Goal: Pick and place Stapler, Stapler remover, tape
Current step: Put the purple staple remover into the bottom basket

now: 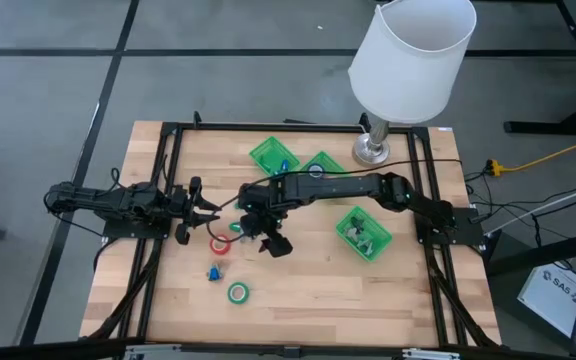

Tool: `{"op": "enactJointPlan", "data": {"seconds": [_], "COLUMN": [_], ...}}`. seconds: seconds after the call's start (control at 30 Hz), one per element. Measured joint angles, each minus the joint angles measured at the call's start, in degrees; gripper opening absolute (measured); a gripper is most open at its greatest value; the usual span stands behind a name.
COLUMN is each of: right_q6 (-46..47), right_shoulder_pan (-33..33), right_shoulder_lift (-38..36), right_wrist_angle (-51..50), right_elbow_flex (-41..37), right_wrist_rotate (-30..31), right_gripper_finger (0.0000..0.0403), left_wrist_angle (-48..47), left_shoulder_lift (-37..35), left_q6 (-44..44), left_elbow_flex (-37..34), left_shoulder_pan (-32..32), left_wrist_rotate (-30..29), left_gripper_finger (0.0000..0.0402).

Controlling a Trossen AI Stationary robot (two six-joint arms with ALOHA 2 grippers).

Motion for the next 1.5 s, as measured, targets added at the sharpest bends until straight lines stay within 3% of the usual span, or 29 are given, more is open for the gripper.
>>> {"op": "enactJointPlan", "data": {"seconds": [0.17, 0.43, 1.5], "right_q6": [-0.5, -6.0, -18.5], "right_shoulder_pan": [-0.1, -0.5, -0.9], "right_shoulder_lift": [0.5, 0.5, 3.7], "right_wrist_angle": [-0.1, 0.1, -4.4], "right_elbow_flex": [0.0, 0.0, 0.0], "right_wrist_rotate": [-1.2, 4.3, 5.8], "right_gripper_finger": [0.023, 0.023, 0.0229], "left_wrist_angle": [0.0, 0.0, 0.0], "left_shoulder_lift": [0.0, 0.0, 0.0], "left_q6": [0.0, 0.0, 0.0], "left_elbow_flex": [0.0, 0.0, 0.0], "left_shoulder_pan": [0.0, 0.0, 0.0], "left_wrist_rotate": [0.0, 0.0, 0.0], "left_gripper_finger": [0.0107, 0.0107, 0.0107]}}
